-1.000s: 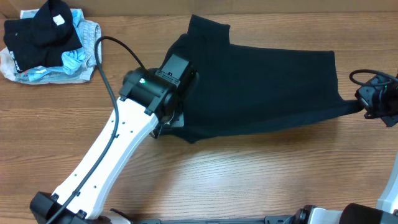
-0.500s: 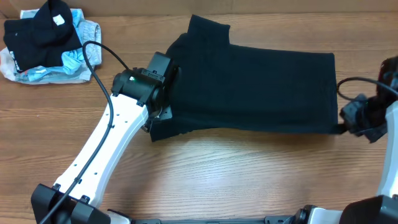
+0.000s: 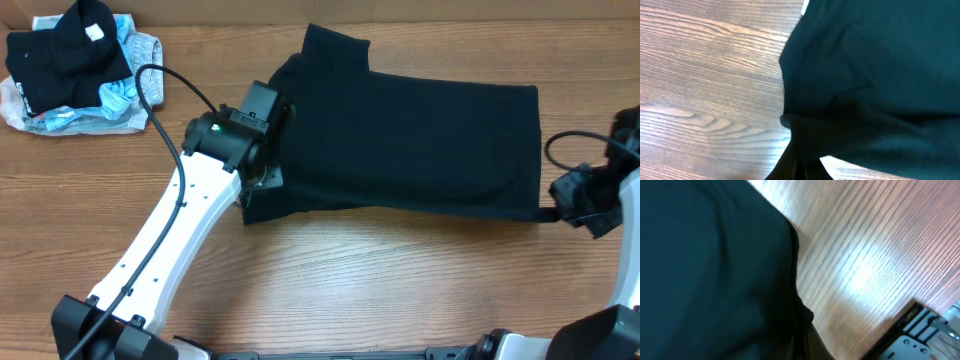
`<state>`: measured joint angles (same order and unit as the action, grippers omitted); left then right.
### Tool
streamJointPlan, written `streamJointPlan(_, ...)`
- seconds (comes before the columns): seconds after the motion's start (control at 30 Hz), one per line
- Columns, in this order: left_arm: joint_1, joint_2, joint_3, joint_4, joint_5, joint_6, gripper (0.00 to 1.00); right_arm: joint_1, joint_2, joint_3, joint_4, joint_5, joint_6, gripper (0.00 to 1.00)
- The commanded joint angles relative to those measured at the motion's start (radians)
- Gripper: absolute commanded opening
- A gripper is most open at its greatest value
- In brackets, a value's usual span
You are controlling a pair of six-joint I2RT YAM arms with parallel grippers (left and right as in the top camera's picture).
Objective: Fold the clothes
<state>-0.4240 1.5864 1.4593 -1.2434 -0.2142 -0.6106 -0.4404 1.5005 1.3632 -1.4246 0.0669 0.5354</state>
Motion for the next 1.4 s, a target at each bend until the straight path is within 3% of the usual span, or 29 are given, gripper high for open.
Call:
streamJointPlan(0.0, -0.031, -0.003, -0.013, -0.024, 0.024, 0.007, 0.04, -0.027, -0.019, 0.064, 0.006, 0.017, -0.002, 0.04)
streamJointPlan(0.33, -0.163, -0.003, -0.013, -0.035, -0.030, 0.019, 0.04, -0.031, -0.019, 0.082, 0.045, 0.010, -0.003, 0.04)
streamJointPlan(0.6, -0.139, -0.002, -0.021, 0.000, -0.141, -0.048, 0.04, -0.031, -0.019, 0.073, 0.093, -0.036, -0.003, 0.04)
streamJointPlan(1.37, -0.077, 0.160, -0.023, 0.146, -0.180, -0.063, 0.04, -0.030, 0.031, 0.049, 0.204, -0.053, 0.038, 0.04)
